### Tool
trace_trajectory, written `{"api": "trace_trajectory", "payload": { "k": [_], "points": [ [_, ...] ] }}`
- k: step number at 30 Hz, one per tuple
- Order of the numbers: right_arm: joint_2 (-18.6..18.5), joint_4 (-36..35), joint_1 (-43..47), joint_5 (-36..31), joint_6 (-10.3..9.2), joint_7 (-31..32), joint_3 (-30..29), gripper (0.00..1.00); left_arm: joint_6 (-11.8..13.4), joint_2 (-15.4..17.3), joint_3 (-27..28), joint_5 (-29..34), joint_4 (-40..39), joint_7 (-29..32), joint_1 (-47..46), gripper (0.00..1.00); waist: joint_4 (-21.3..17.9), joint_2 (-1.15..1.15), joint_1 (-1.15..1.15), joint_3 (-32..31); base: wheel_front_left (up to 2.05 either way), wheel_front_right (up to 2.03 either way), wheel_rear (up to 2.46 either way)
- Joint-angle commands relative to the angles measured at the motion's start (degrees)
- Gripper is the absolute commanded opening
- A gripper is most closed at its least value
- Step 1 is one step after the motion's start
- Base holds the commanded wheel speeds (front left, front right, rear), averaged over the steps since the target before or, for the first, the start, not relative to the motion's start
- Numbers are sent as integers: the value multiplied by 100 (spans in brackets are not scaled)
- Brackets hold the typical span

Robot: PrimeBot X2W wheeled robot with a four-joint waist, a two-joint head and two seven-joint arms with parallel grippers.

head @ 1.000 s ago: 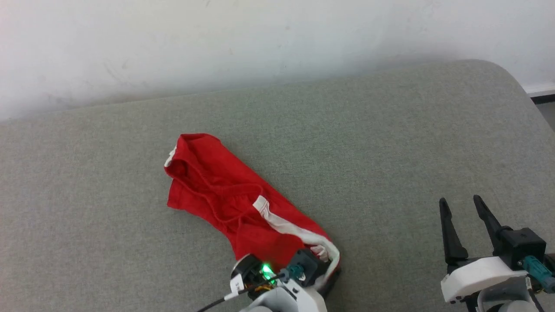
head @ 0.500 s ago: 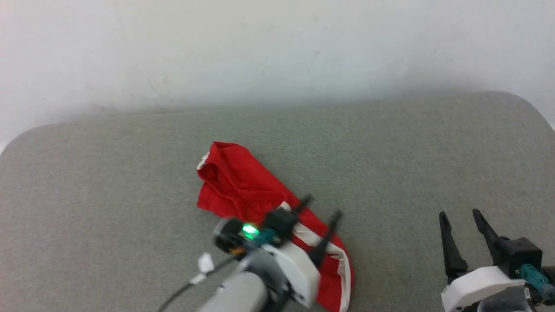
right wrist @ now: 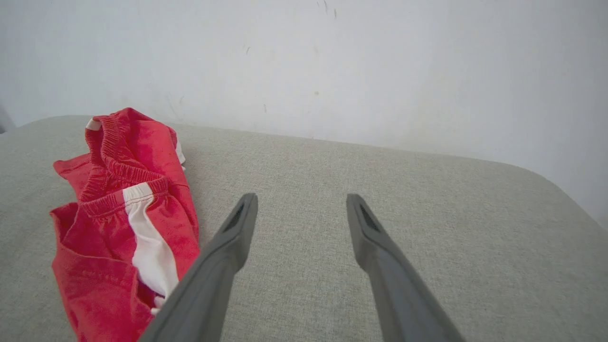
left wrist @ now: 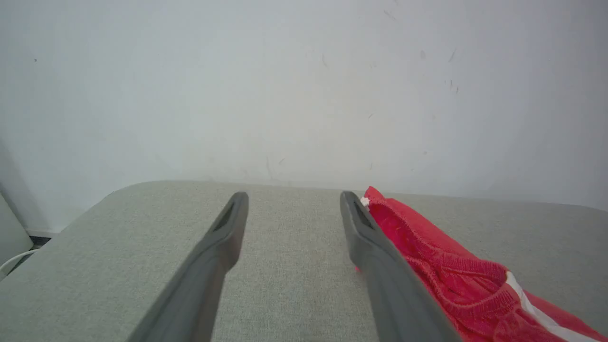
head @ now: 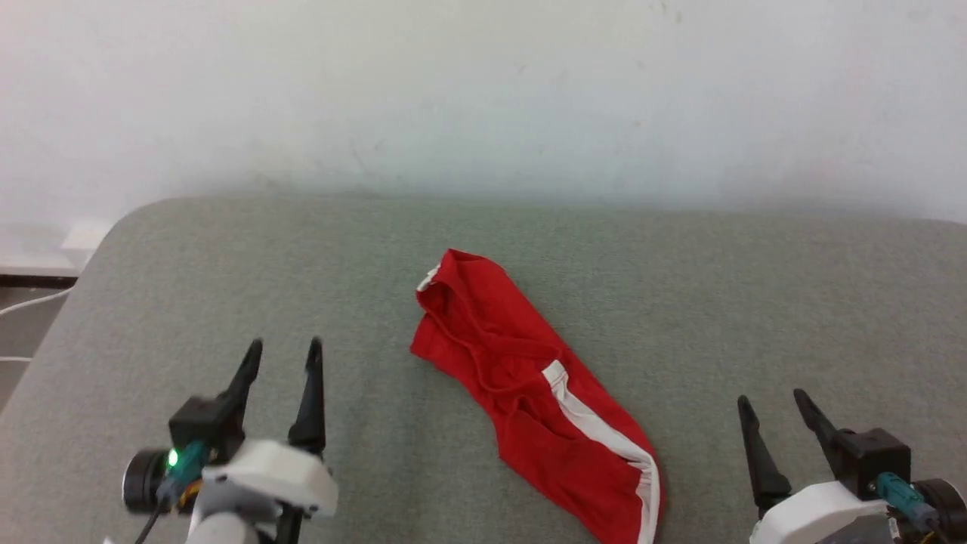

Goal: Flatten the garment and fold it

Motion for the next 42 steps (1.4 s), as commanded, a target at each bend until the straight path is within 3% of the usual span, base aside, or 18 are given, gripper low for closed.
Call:
{"api": "trace_trajectory", "payload": {
  "k": [1,7,16,24,29,35,36,37,42],
  "points": [
    [17,-26,81,34,-12,37,51,100,65,-1,111,-8,-136,-70,315,100,171,0,1,1,0,0,0],
    [-30,-92,65,27,-12,254,323,100,124,-167,255,171,-515,-101,835,100,461,0,1,107,0,0,0],
    [-1013,-126,-794,953,-12,1740,1767,100,-121,-557,266,505,-573,-104,784,100,1029,0,1,480,0,0,0],
    [-1606,610,-1912,1692,-12,2892,2538,100,-360,-889,250,681,-330,-104,669,100,1522,0,1,725,0,0,0],
    [-1640,1157,-2263,1880,-12,3127,2734,100,-500,-1017,314,769,-193,-105,600,100,1769,0,1,831,0,0,0],
    [-1631,1666,-2506,1923,-12,2852,2804,100,-604,-1132,412,876,-109,-105,572,100,1926,0,1,941,0,0,0],
    [-1608,1739,-2529,1910,-12,2788,2797,30,-618,-1145,432,892,-101,-105,578,100,1928,0,1,945,0,0,0],
    [-1579,1782,-2546,1921,-12,2698,2806,0,-629,-1155,454,908,-94,-105,588,100,1923,0,1,946,0,0,0],
    [-1486,1843,-2535,1983,-12,2118,2681,0,-681,-1189,544,991,-23,-105,649,100,1753,0,1,821,0,0,0]
  ]
}}
